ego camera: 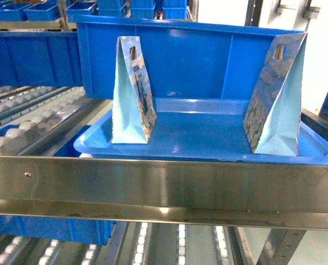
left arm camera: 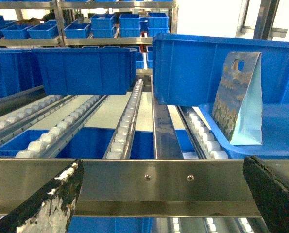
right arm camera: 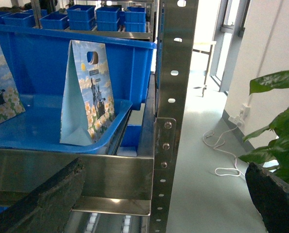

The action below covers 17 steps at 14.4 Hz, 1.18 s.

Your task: Move flower gift bag to table near conveyor

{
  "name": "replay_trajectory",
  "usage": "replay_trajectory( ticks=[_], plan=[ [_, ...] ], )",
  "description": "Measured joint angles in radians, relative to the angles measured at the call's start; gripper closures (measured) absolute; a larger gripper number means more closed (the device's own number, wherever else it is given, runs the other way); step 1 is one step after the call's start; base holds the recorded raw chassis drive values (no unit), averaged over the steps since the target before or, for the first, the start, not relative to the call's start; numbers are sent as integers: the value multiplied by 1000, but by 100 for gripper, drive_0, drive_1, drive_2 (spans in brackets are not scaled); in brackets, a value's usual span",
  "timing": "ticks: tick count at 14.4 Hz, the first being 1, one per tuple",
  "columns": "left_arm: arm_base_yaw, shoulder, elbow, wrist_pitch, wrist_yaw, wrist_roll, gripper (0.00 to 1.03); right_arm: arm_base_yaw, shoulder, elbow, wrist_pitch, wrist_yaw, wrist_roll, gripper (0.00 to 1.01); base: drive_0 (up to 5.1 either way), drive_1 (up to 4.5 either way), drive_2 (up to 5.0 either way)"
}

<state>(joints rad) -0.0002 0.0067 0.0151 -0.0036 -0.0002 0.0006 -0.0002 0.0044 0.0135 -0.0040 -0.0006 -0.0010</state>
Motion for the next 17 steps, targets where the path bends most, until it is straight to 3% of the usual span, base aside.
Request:
replay_trajectory(
  ticks=[10,13,15,17],
  plan=[
    [0,0,0,0,0,0,5,0,0,0,0,0,0,3,0,0,0],
    [-5,82,0,137,32,0,5,89,129,0,201,39,-17,3,0,0,0],
    [9,304,2,362,62,0,5,135,354,11,424,72,-24,3,0,0,0],
    [16,597,73,602,89,-6,5,181,632,97,653,84,-42,3,0,0,0]
  ],
)
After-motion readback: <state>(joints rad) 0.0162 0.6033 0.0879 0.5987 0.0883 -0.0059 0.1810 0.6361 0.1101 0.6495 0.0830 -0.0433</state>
